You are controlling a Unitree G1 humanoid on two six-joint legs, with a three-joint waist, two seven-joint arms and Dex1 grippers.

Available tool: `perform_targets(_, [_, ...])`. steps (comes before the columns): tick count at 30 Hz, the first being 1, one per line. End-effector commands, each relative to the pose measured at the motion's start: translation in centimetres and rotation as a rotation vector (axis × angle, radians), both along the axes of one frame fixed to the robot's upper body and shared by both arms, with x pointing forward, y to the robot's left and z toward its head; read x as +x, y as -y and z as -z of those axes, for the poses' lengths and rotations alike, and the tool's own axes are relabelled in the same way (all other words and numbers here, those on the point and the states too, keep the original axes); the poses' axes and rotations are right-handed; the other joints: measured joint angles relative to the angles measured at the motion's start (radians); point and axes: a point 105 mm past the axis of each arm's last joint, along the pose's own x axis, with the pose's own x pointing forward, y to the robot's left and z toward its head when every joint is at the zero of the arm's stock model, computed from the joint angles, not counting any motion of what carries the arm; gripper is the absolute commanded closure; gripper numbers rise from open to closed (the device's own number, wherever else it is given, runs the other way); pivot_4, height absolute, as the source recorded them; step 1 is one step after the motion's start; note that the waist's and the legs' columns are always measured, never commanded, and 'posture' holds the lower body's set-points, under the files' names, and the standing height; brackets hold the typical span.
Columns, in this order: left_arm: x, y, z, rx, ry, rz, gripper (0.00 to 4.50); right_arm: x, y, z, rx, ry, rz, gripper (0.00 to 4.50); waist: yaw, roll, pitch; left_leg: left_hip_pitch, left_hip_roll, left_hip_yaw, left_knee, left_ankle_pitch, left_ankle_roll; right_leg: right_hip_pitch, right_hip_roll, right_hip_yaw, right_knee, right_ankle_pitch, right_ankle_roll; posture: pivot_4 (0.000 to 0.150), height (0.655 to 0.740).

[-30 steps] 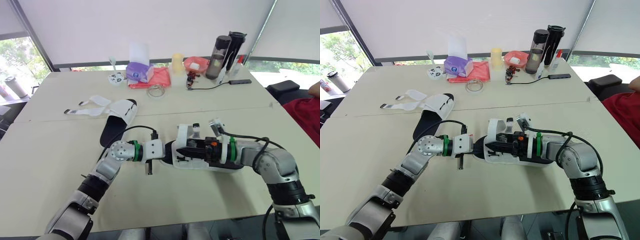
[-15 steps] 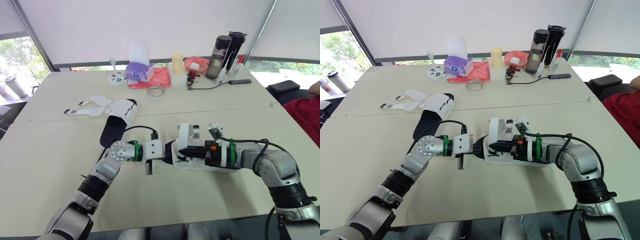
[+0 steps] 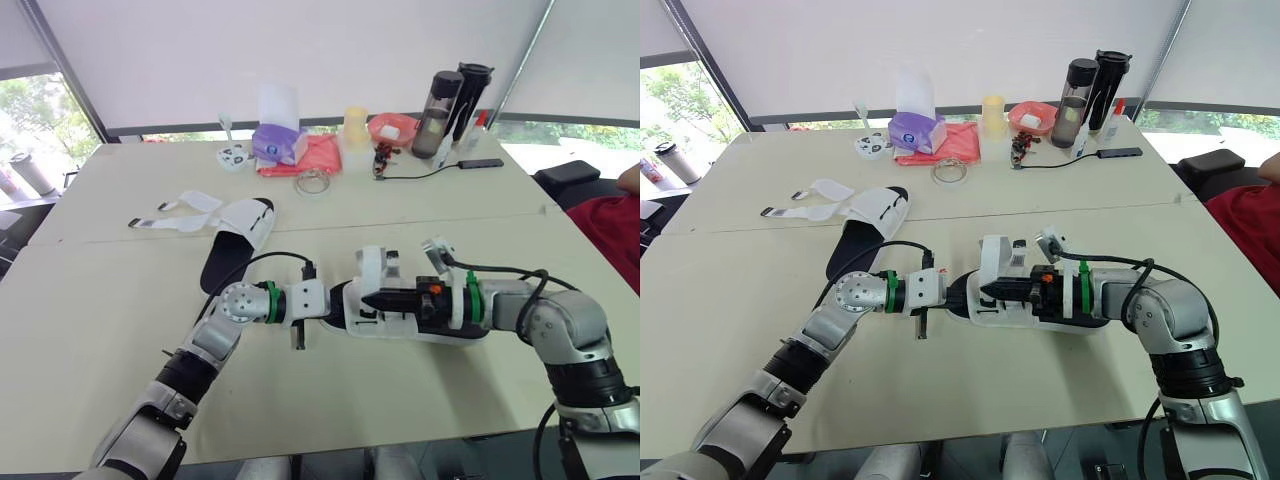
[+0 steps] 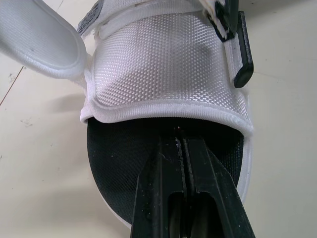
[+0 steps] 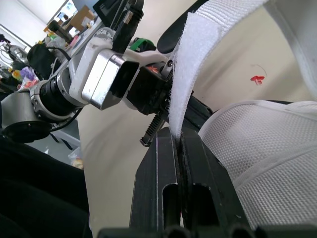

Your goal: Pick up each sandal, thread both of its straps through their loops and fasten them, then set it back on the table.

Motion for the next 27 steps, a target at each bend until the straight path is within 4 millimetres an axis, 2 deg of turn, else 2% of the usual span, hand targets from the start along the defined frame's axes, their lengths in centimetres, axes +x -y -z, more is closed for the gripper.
perform_targets(1, [-0.3,-1.0,3.7,0.12,-0.089,-0.042,4.5,-0.2,-0.1,0.6,-0.053,0.037,-0.026,4.44,0.001,0.0,0.0,0.0,0.0,0.0,0.0,0.0,0.0,0.0,0.0,0.0,0.0,0.0,0.0,0.15,0.74])
perform_targets(11, [-0.5,-1.1,3.8,0.118,-0.091,-0.047,4.5,-0.6,0.2,1.7,-0.108,0.039,-0.046,4.44,0.001,0.0,0.0,0.0,0.0,0.0,0.0,0.0,0.0,0.0,0.0,0.0,0.0,-0.002,0.003,0.15,0.74])
perform_targets(15, [-0.4,-1.0,3.8,0.117,-0.091,-0.048,4.5,-0.2,1.0,2.7,-0.194,0.061,-0.019,4.44,0.001,0.0,-0.001,0.0,0.0,0.0,0.0,0.0,0.0,0.0,0.0,0.0,-0.001,-0.002,0.003,0.15,0.74])
perform_targets(18, [-0.4,-1.0,3.8,0.115,-0.089,-0.048,4.5,0.4,1.0,2.2,-0.162,0.057,0.015,4.44,0.001,-0.001,-0.001,0.0,0.0,0.0,0.0,0.0,0.0,0.001,0.0,0.0,-0.001,-0.002,0.003,0.15,0.74])
perform_targets(21, [-0.3,-0.9,3.8,0.115,-0.084,-0.05,4.5,0.5,0.6,1.3,-0.079,-0.023,0.025,4.44,0.001,-0.001,-0.001,0.0,0.0,0.0,0.0,0.0,0.0,0.001,-0.001,0.0,-0.001,-0.002,0.003,0.15,0.74])
perform_targets(27, [-0.3,-1.0,3.9,0.12,-0.082,-0.052,4.5,-1.5,0.1,1.0,-0.033,-0.144,-0.053,4.44,0.002,-0.001,-0.001,0.0,0.0,0.0,0.0,0.0,0.0,0.001,-0.001,0.0,-0.002,-0.002,0.002,0.15,0.74])
